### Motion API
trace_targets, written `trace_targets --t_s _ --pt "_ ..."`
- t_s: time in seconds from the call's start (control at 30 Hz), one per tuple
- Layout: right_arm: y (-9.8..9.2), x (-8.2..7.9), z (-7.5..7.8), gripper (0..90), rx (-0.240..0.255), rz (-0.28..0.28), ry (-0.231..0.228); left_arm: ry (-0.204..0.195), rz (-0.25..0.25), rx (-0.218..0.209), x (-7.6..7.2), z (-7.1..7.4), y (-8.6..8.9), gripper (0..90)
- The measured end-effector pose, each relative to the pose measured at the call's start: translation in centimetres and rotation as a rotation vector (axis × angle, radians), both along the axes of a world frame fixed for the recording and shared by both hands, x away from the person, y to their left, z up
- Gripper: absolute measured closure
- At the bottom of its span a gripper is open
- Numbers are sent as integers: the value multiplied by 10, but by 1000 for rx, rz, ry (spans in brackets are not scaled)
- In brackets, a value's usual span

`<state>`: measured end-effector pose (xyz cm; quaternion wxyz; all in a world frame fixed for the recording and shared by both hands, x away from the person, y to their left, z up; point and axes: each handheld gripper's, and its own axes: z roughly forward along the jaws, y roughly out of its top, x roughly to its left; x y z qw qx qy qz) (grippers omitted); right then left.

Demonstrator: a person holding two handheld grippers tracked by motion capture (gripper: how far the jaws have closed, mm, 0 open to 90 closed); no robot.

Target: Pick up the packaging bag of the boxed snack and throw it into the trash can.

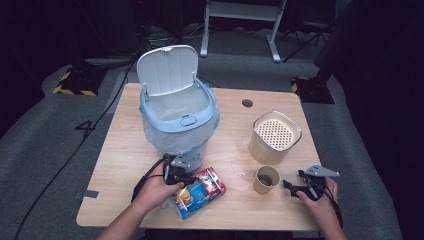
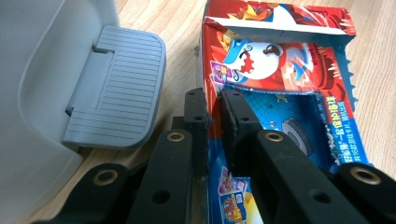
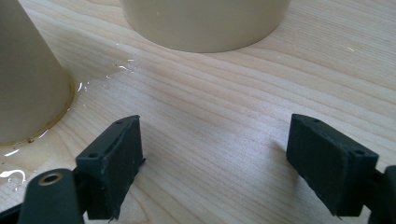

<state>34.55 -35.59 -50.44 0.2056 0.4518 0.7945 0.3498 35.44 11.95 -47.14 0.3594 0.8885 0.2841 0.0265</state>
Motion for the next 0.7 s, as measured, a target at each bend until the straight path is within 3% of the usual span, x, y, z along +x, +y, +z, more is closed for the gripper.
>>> trace_targets --t_s 0.2,0.37,0.7 --pt "0 0 0 185 0 0 0 -10 1 -16 -2 4 1 882" --pt "0 0 0 185 0 0 0 -47 -7 -56 -7 15 1 886" --pt "0 0 0 185 0 0 0 -152 12 -229 -15 46 8 885"
